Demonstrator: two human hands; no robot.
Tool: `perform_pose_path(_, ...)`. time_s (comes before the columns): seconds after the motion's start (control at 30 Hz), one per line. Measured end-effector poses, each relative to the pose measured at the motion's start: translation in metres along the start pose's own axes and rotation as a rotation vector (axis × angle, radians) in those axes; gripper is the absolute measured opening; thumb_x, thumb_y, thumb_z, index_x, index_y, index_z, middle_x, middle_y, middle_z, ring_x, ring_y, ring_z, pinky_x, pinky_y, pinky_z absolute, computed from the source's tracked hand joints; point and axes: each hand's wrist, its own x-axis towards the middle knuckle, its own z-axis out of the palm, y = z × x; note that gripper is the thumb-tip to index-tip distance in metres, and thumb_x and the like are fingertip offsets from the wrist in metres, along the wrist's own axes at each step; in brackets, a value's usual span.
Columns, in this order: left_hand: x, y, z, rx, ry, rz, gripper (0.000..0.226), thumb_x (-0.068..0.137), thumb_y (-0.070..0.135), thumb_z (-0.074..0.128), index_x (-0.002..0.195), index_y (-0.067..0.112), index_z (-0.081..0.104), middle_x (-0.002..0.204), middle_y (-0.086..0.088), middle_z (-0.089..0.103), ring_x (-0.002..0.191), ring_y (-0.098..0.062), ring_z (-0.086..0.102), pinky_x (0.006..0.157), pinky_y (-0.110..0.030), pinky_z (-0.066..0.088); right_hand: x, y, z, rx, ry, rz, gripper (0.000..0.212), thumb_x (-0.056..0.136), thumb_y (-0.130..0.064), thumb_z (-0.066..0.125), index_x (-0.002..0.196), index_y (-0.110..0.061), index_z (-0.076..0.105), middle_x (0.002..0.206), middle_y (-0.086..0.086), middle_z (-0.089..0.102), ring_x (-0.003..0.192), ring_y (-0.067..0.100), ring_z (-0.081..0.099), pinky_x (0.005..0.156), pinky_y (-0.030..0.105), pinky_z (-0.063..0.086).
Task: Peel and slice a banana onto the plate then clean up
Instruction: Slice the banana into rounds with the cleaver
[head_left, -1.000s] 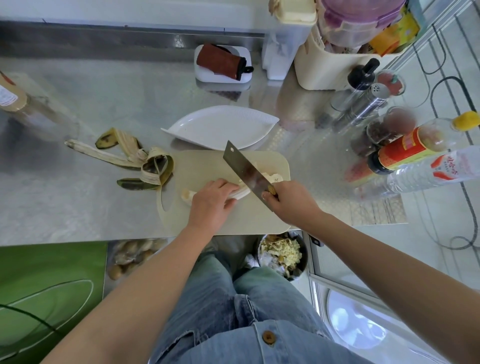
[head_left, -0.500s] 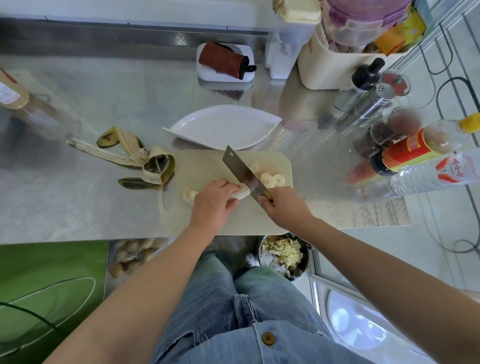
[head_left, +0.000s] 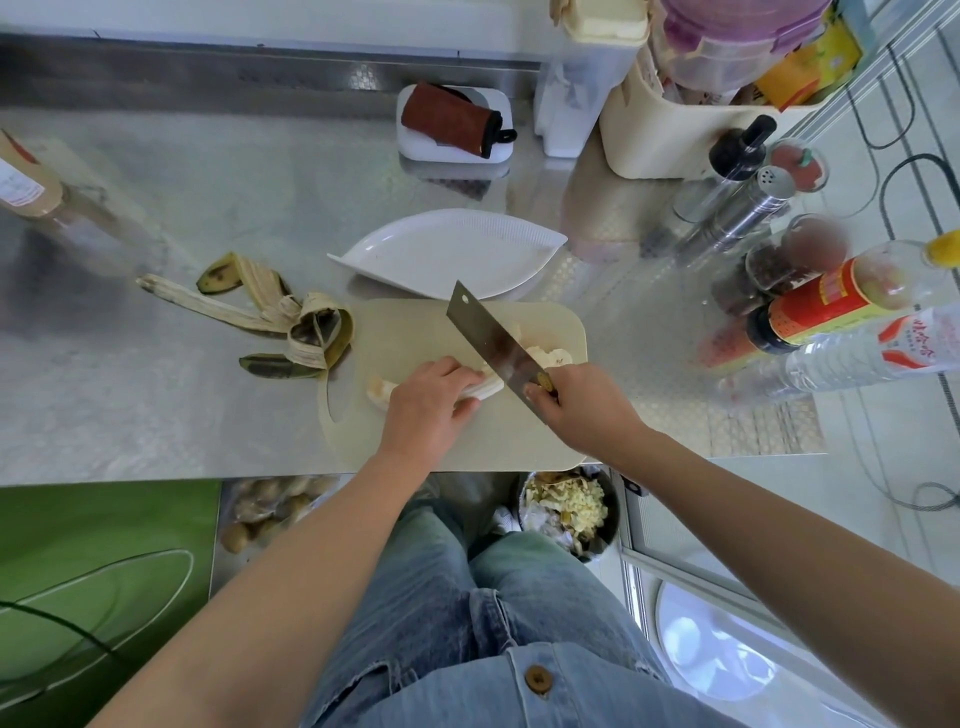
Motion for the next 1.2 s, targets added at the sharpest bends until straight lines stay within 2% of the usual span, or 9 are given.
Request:
perform_pose_path(0.13,0.000,0.000,0.000,0.001,-0.002,-0.002,0.028,0.076,0.017,0.077,0.103,0.015,0.070,0.096,-0.001,0.065,0.082,-0.021,0.059,0.065,-0.034,0.054,0.001,-0.001,0.002,-0.028,-0.002,0.004,0.043,0.097,-0.031,0.045,0.057,-0.022,0.033,0.054,-0.002,0.038,0.052,0.019,0.041,0.045,0.028,0.021)
perform_pose_path(0.23,0.001,0.000,0.000,0.005,-0.003,-0.001,0.028,0.076,0.018,0.077,0.103,0.015,0.070,0.095,-0.001,0.065,0.081,-0.020,0.059,0.065,-0.032,0.051,0.001,-0.003,0.007,-0.046,-0.009,0.024,0.035,0.098,-0.031,0.043,0.068,-0.014,0.044,0.056,-0.001,0.039,0.056,0.022,0.045,0.046,0.028,0.027)
perform_pose_path(0.33,0.001,0.001,-0.001,0.006,-0.005,0.001,0.028,0.076,0.017,0.077,0.104,0.015,0.070,0.095,-0.001,0.065,0.081,-0.020,0.058,0.065,-0.032,0.050,0.001,-0.006,0.014,-0.039,-0.008,0.047,0.031,0.099,-0.031,0.043,0.074,-0.012,0.047,0.058,0.000,0.041,0.057,0.023,0.047,0.046,0.027,0.028)
perform_pose_path(0.5,0.001,0.000,-0.001,0.009,-0.005,-0.005,0.027,0.076,0.017,0.076,0.102,0.016,0.069,0.095,-0.001,0.064,0.082,-0.020,0.058,0.064,-0.031,0.048,0.003,-0.007,0.026,-0.020,-0.010,0.062,0.029,0.099,-0.030,0.042,0.078,-0.011,0.049,0.071,0.007,0.050,0.068,0.028,0.054,0.057,0.032,0.038)
perform_pose_path(0.6,0.001,-0.001,0.000,0.008,0.001,0.000,0.027,0.076,0.017,0.076,0.102,0.016,0.070,0.094,0.000,0.064,0.082,-0.020,0.058,0.064,-0.028,0.045,0.003,-0.006,0.026,0.013,-0.002,0.058,0.030,0.099,-0.029,0.042,0.074,-0.014,0.045,0.068,0.005,0.049,0.065,0.025,0.051,0.054,0.030,0.034)
perform_pose_path(0.77,0.001,-0.002,0.001,0.004,0.007,0.005,0.027,0.075,0.016,0.077,0.101,0.016,0.071,0.093,-0.001,0.065,0.081,-0.021,0.059,0.063,-0.030,0.046,0.001,-0.005,0.007,0.046,0.037,0.013,0.044,0.098,-0.030,0.044,0.058,-0.027,0.026,0.053,-0.003,0.034,0.050,0.019,0.037,0.048,0.030,0.026)
perform_pose_path(0.87,0.001,-0.002,0.001,0.016,0.005,0.003,0.026,0.075,0.017,0.078,0.100,0.015,0.071,0.093,-0.001,0.065,0.081,-0.021,0.059,0.063,-0.028,0.045,0.000,-0.004,-0.003,0.022,0.015,0.026,0.044,0.098,-0.031,0.045,0.057,-0.023,0.030,0.053,-0.001,0.038,0.049,0.015,0.037,0.045,0.029,0.023)
perform_pose_path(1.0,0.001,-0.001,0.000,0.025,-0.001,0.005,0.028,0.076,0.018,0.077,0.103,0.016,0.070,0.095,-0.001,0.065,0.082,-0.019,0.059,0.065,-0.023,0.041,-0.002,-0.003,-0.004,-0.007,-0.008,0.021,0.040,0.097,-0.032,0.046,0.062,-0.015,0.039,0.053,-0.002,0.038,0.054,0.021,0.041,0.045,0.029,0.023)
perform_pose_path(1.2,0.001,-0.001,-0.001,0.021,-0.003,0.006,0.027,0.076,0.018,0.077,0.102,0.015,0.071,0.094,-0.001,0.065,0.081,-0.019,0.059,0.065,-0.024,0.042,-0.002,-0.006,0.000,-0.034,-0.006,0.021,0.035,0.098,-0.032,0.045,0.067,-0.015,0.043,0.054,-0.003,0.037,0.052,0.017,0.039,0.045,0.026,0.022)
